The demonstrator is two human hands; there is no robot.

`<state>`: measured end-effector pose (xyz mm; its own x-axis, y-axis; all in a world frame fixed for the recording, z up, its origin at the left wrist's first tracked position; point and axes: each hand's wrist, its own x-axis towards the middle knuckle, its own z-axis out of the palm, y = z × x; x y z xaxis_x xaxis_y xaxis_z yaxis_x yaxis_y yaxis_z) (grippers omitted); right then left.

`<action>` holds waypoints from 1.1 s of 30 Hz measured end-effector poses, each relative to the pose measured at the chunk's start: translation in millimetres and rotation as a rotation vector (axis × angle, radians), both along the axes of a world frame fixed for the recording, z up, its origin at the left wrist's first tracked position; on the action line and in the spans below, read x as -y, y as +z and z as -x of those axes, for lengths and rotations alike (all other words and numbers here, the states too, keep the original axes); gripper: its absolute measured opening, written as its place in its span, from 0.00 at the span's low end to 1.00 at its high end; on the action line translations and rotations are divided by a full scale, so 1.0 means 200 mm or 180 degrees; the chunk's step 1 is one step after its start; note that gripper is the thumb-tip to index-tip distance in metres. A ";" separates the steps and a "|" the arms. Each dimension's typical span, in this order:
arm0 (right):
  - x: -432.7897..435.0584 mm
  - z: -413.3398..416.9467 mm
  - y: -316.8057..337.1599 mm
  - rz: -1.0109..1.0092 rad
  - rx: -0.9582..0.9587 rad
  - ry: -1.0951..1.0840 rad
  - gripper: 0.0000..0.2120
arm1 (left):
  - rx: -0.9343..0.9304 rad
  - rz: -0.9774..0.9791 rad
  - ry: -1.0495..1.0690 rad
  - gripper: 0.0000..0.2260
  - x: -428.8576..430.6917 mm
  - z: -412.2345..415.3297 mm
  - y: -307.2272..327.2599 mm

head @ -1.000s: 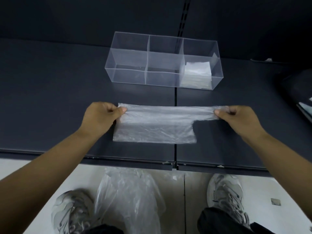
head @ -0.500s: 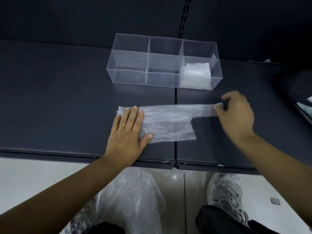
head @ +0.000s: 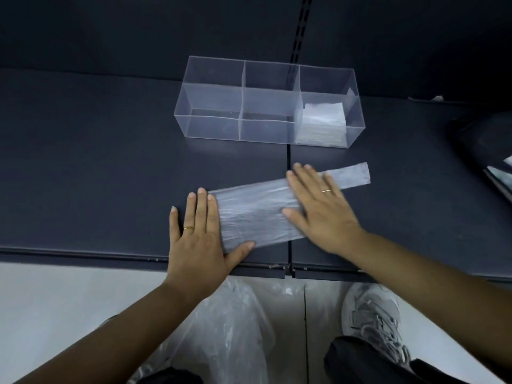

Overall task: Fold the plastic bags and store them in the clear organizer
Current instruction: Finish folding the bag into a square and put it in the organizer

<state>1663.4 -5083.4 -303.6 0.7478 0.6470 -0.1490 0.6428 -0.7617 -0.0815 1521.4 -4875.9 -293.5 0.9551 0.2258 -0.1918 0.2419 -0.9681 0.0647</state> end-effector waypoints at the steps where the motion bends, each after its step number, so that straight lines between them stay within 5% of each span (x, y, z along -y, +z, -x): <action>1: 0.07 -0.04 0.00 0.0023 0.0039 -0.0120 0.37 | -0.0008 0.0011 0.0021 0.49 -0.01 0.00 0.00; 7: 0.30 -0.19 0.05 -0.0043 0.0192 -0.1053 0.32 | -0.0031 -0.0003 0.0034 0.51 -0.06 0.02 0.02; 10: 0.31 -0.11 0.11 -0.0837 0.0416 -0.0842 0.27 | 0.0315 0.0159 -0.0156 0.49 -0.07 0.02 0.04; 13: 0.28 0.05 0.14 -0.1327 -0.0045 0.0003 0.17 | 0.0779 0.0556 -0.0882 0.40 -0.04 0.02 0.06; 16: 0.26 0.14 0.13 -0.1329 -0.0309 0.0041 0.10 | 0.0611 0.0840 -0.1413 0.34 0.03 0.03 0.06; 20: 0.21 0.12 0.14 -0.1306 -0.0372 -0.0044 0.03 | 0.0439 0.0966 -0.1285 0.34 0.08 0.03 0.01; 26: 0.22 0.04 0.28 -0.1513 -0.1865 -0.0447 0.07 | 0.1339 0.0963 -0.0969 0.19 0.08 -0.01 0.02; 29: 0.21 0.03 0.34 -0.1277 -0.1764 -0.0468 0.03 | 0.1722 0.0962 -0.0899 0.12 0.07 -0.03 0.03; 30: 0.20 0.03 0.35 -0.1168 -0.1427 -0.0430 0.05 | 0.1751 0.0970 -0.0898 0.11 0.06 -0.04 0.04; 33: 0.11 0.10 0.39 -0.0867 -0.0480 0.0215 0.36 | 0.1683 0.1014 -0.0846 0.09 0.06 -0.04 0.07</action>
